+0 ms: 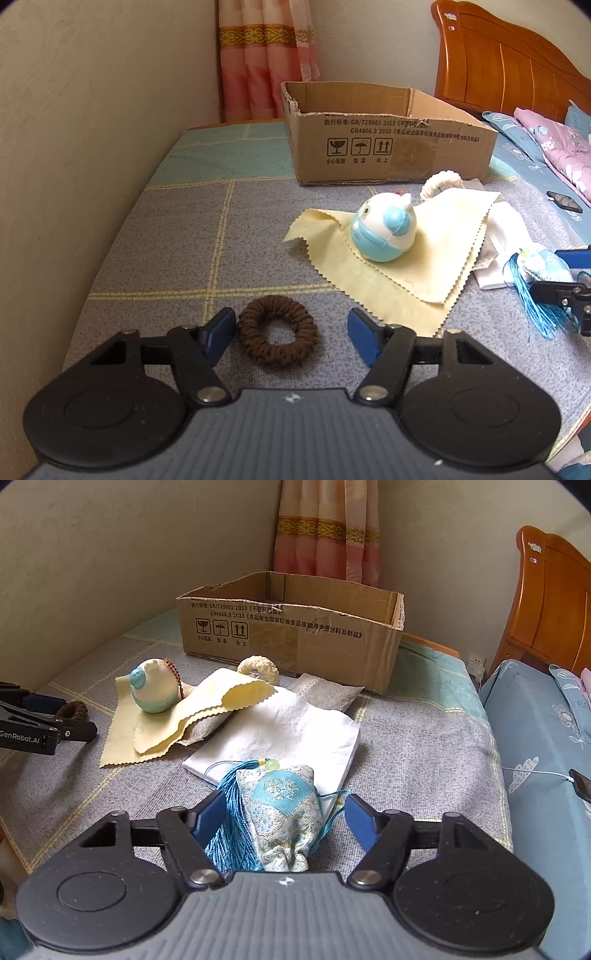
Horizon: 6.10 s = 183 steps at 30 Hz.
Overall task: Organize soft objects
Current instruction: 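Move the right gripper to the blue sachet while the left gripper approaches the brown scrunchie, then close both grippers on the scrunchie and sachet and lift them toward the box, then open both grippers over the box, dropping scrunchie and sachet inside, then move the left gripper to the blue-and-white ball toy and grasp it, then grasp the cream fuzzy ring with the right gripper while the left gripper holds the ball toy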
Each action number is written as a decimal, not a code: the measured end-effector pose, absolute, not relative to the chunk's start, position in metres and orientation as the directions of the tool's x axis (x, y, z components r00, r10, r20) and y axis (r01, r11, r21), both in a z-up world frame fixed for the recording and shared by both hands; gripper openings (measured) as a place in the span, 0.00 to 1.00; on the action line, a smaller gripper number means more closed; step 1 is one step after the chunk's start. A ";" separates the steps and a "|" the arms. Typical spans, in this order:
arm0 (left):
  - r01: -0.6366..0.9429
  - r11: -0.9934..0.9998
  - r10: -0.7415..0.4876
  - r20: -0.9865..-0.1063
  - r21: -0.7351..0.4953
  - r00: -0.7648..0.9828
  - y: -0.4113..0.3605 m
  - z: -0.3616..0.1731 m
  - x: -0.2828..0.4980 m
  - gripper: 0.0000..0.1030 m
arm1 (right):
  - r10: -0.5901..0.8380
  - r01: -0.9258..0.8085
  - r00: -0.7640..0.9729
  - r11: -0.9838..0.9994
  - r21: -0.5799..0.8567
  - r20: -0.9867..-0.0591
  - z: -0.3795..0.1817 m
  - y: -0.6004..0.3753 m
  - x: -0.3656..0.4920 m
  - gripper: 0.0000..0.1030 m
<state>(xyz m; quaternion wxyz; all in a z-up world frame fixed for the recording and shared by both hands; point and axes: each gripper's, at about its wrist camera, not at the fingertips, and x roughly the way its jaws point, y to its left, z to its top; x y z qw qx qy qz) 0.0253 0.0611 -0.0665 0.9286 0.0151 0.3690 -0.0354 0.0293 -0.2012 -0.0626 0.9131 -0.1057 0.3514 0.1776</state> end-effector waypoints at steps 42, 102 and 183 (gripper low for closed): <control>0.278 0.961 -0.225 -0.555 0.011 0.801 0.041 0.044 0.071 0.35 | 0.306 -0.432 0.743 0.898 -0.078 -0.596 0.010 -0.202 0.036 0.40; 0.050 0.998 -0.025 -0.617 0.024 0.787 0.088 0.004 0.067 0.95 | 0.155 -0.281 0.803 0.950 -0.137 -0.576 0.071 -0.150 0.295 0.99; 0.298 0.955 -0.215 -0.695 -0.002 0.686 0.017 -0.051 0.087 0.45 | 0.155 -0.254 0.670 0.967 -0.028 -0.726 -0.072 -0.195 0.078 1.00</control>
